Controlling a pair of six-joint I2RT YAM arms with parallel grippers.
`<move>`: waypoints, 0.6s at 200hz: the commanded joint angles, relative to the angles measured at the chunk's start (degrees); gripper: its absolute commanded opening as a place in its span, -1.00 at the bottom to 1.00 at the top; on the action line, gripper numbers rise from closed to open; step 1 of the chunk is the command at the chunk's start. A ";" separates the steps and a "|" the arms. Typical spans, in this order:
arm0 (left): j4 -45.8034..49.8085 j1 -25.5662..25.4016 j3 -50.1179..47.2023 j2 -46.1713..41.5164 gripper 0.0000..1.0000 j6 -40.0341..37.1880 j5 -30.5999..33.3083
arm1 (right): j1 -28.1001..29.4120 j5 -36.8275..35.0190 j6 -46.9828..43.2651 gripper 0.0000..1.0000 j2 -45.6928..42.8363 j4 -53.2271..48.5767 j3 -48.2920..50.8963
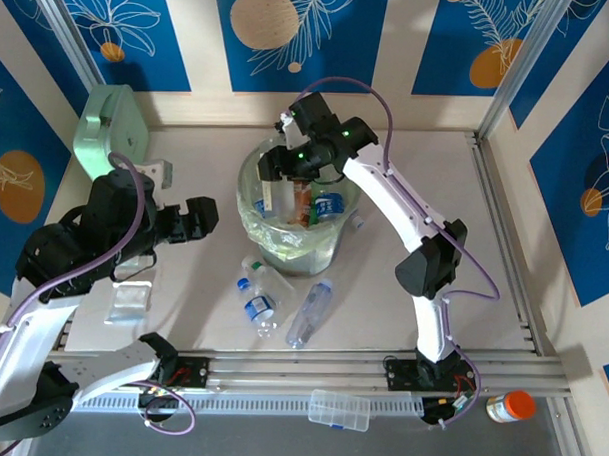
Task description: Put the plastic bottles in the bin
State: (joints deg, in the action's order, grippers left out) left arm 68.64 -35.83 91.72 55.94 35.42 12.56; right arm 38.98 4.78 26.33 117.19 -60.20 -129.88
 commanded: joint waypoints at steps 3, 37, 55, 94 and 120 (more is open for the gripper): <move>0.79 0.68 1.33 0.39 0.90 -1.49 0.80 | 1.75 -4.94 -1.54 0.25 4.99 -9.77 -0.72; 0.94 0.69 2.36 1.36 0.90 -2.26 0.88 | 1.89 -5.04 -0.58 0.44 4.20 -10.05 -5.42; 1.47 0.68 3.32 1.80 0.90 -2.87 1.75 | 1.80 -6.43 -0.73 0.53 2.94 -10.93 -10.83; 1.83 0.78 4.72 2.11 0.91 -4.04 4.27 | -0.05 -7.16 -0.56 0.62 -1.21 -11.87 -15.61; 1.46 0.77 4.82 2.42 0.90 -4.22 4.61 | -1.53 -4.68 0.83 0.40 -5.29 -8.76 -8.29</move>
State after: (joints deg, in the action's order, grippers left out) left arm 68.77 -35.73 95.13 58.26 32.60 15.38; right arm 38.98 -1.98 25.98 116.62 -69.12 -142.98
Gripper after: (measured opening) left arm 0.954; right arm 0.761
